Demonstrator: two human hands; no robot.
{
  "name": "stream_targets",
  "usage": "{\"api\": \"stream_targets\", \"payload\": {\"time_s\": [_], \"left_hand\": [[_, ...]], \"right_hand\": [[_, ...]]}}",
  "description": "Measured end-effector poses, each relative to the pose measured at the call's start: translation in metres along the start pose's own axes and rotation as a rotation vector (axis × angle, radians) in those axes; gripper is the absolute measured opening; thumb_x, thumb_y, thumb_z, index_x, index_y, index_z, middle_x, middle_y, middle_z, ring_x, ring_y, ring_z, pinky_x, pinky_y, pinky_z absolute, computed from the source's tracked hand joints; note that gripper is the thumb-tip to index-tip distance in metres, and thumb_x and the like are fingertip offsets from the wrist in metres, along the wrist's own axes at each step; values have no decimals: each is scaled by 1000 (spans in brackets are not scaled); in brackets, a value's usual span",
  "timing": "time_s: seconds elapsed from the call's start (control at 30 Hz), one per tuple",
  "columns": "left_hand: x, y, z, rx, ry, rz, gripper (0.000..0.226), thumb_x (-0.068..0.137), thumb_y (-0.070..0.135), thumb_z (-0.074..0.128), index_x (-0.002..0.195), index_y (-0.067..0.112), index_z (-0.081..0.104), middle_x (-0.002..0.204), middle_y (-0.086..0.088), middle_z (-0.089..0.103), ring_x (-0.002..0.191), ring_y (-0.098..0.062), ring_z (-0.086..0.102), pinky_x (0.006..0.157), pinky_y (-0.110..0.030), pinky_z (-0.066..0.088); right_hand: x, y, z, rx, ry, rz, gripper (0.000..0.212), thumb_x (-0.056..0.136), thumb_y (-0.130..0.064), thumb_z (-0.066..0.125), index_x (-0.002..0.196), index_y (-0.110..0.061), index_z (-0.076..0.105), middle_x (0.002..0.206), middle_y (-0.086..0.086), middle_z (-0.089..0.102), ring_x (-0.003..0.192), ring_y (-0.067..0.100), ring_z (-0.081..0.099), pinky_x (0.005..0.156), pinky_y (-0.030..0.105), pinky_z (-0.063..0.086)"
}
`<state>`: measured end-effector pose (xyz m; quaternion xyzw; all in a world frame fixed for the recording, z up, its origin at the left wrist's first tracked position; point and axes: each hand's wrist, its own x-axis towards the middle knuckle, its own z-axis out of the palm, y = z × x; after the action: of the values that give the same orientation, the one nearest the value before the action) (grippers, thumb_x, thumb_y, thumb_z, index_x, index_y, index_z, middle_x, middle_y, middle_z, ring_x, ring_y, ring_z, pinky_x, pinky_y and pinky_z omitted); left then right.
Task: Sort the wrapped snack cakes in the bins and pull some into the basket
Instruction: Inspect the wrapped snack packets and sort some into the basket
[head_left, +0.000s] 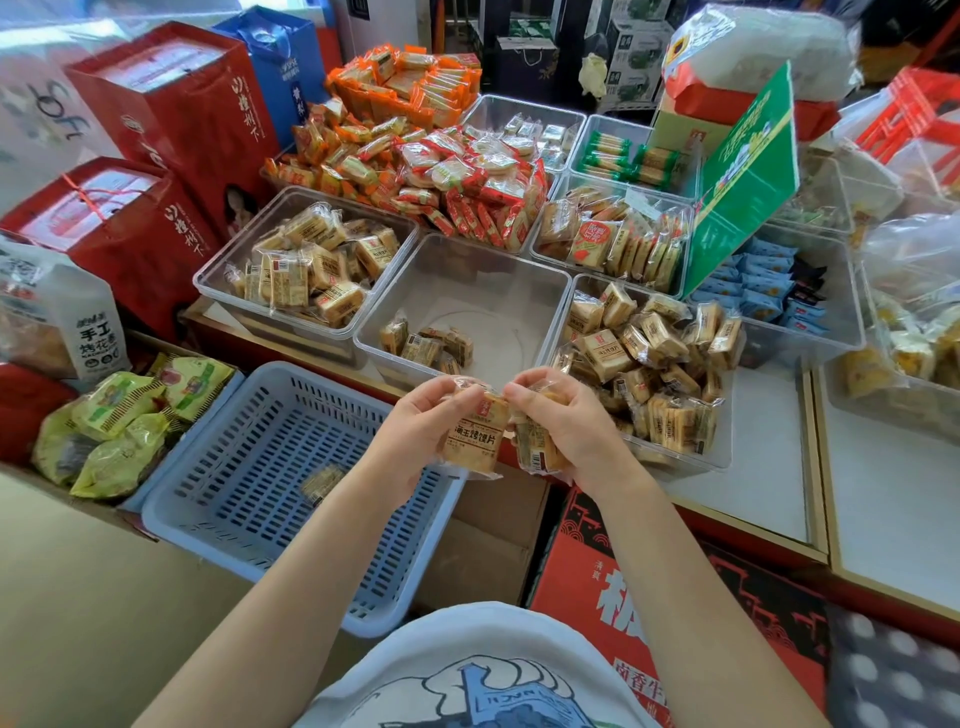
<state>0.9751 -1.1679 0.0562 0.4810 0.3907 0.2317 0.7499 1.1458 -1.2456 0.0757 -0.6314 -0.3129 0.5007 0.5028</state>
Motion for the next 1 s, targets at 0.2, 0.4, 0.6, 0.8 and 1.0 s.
{"api": "stream_targets", "payload": {"time_s": [0.2, 0.4, 0.6, 0.8, 1.0], "left_hand": [[1, 2, 3, -83, -157, -94, 42, 87, 23, 70, 126, 6, 67, 118, -18, 73, 108, -30, 72, 85, -39, 63], [8, 9, 7, -58, -211, -142, 52, 85, 24, 73, 133, 9, 60, 124, -18, 72, 111, -33, 72, 91, -45, 61], [22, 10, 11, -396, 21, -56, 48, 88, 16, 67, 134, 9, 55, 114, -17, 75, 98, -28, 76, 77, -35, 64], [37, 11, 7, -373, 82, -65, 33, 101, 15, 59, 133, 7, 57, 109, -15, 76, 94, -25, 76, 76, -34, 65], [53, 10, 2, -471, 124, -115, 24, 102, 14, 57, 123, 4, 61, 108, -18, 76, 94, -25, 77, 70, -30, 63]], "right_hand": [[5, 1, -4, -45, 154, -57, 16, 96, -28, 69, 83, -19, 68, 71, -1, 66, 70, 14, 66, 64, 33, 59], [14, 7, -7, 104, 325, -5, 17, 94, -32, 72, 95, -16, 71, 82, 2, 71, 74, 15, 71, 68, 38, 62], [19, 7, -13, 67, 166, 121, 53, 70, -57, 77, 102, -16, 67, 91, 3, 71, 83, 20, 73, 77, 44, 59], [29, 7, -11, 90, 120, 99, 32, 81, -40, 79, 99, -16, 69, 90, 2, 72, 77, 13, 73, 74, 37, 58], [48, 8, -15, 73, 158, 13, 6, 91, -23, 76, 86, -22, 74, 84, 2, 73, 83, 19, 72, 77, 36, 60]]}}
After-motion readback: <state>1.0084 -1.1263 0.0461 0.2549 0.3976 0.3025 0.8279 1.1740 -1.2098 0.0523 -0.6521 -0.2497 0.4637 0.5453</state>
